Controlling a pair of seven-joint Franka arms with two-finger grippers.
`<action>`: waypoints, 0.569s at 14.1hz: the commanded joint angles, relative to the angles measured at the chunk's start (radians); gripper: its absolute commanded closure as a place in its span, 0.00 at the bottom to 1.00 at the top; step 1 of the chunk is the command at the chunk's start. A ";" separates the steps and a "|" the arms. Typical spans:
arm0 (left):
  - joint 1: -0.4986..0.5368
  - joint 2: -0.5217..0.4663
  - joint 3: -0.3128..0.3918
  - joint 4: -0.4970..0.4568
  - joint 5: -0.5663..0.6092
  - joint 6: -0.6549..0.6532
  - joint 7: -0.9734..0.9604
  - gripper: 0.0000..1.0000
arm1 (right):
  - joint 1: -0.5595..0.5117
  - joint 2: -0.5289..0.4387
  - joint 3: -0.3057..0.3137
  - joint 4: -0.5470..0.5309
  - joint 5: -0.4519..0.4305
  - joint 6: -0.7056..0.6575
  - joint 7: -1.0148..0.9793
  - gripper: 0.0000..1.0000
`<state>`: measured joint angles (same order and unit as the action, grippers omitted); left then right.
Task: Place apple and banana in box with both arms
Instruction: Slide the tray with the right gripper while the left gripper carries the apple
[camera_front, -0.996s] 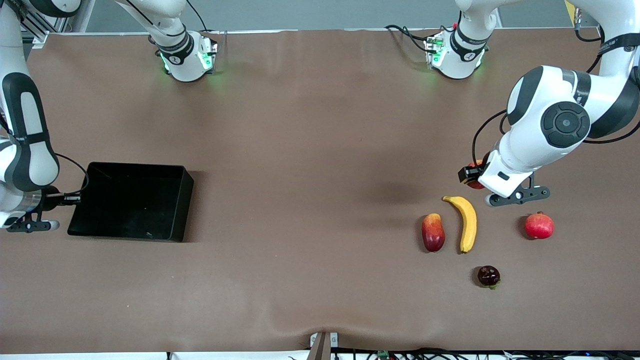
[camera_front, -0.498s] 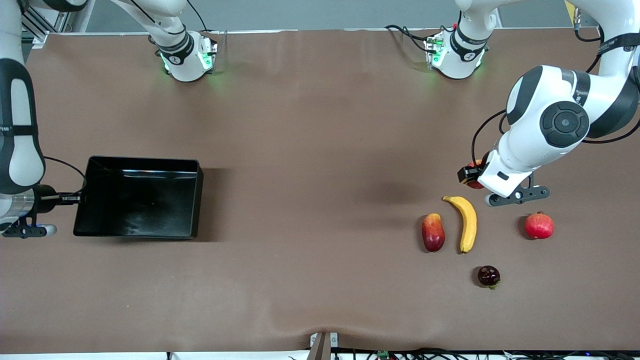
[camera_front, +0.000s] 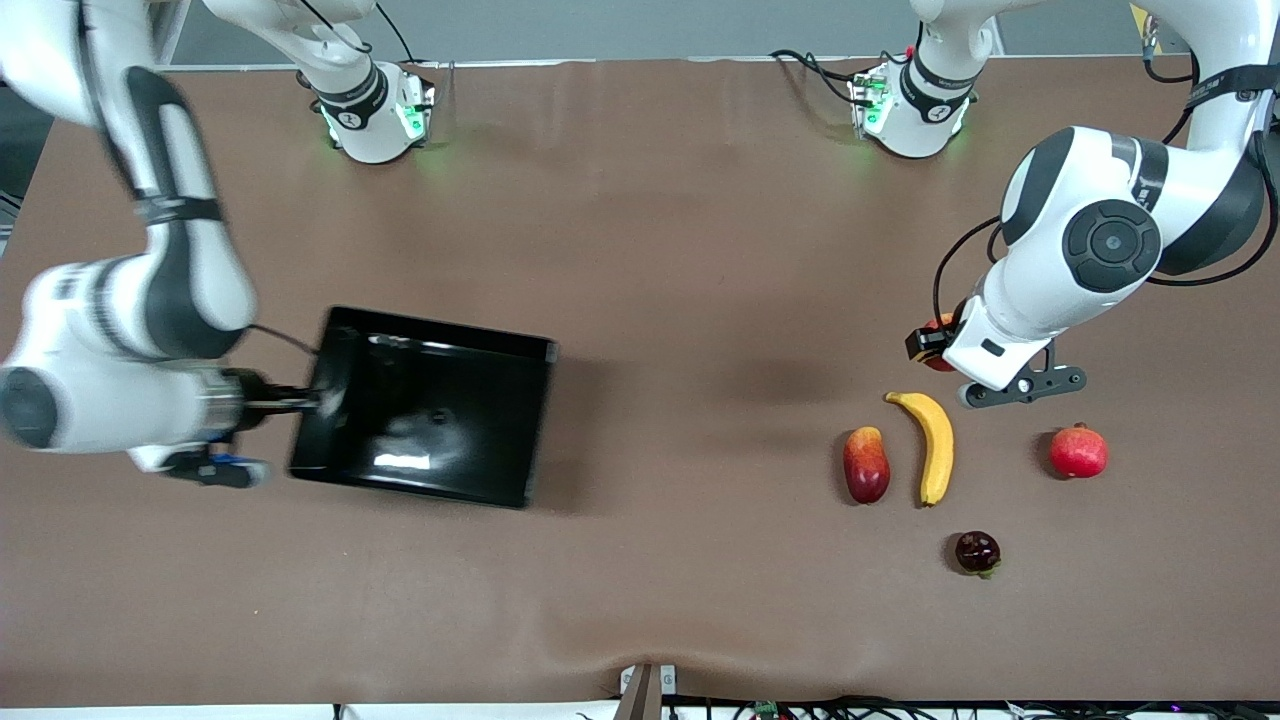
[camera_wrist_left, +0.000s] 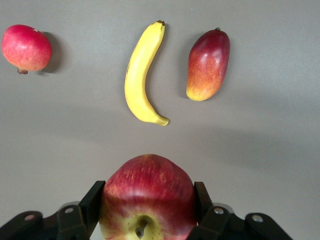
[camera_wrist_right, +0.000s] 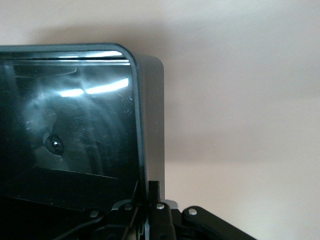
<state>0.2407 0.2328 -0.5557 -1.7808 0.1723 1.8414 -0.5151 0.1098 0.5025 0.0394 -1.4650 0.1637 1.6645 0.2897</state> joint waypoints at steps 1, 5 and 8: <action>0.006 -0.013 -0.030 0.023 0.012 -0.022 -0.048 1.00 | 0.112 -0.010 -0.012 -0.005 0.045 -0.017 0.113 1.00; -0.004 0.005 -0.067 0.032 -0.028 -0.019 -0.149 1.00 | 0.273 -0.010 -0.013 -0.002 0.186 0.000 0.202 1.00; -0.049 0.028 -0.072 0.038 -0.033 -0.005 -0.230 1.00 | 0.396 -0.007 -0.013 -0.003 0.194 0.079 0.235 1.00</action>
<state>0.2134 0.2423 -0.6223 -1.7649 0.1511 1.8422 -0.6955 0.4389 0.5080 0.0389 -1.4683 0.3250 1.7048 0.5049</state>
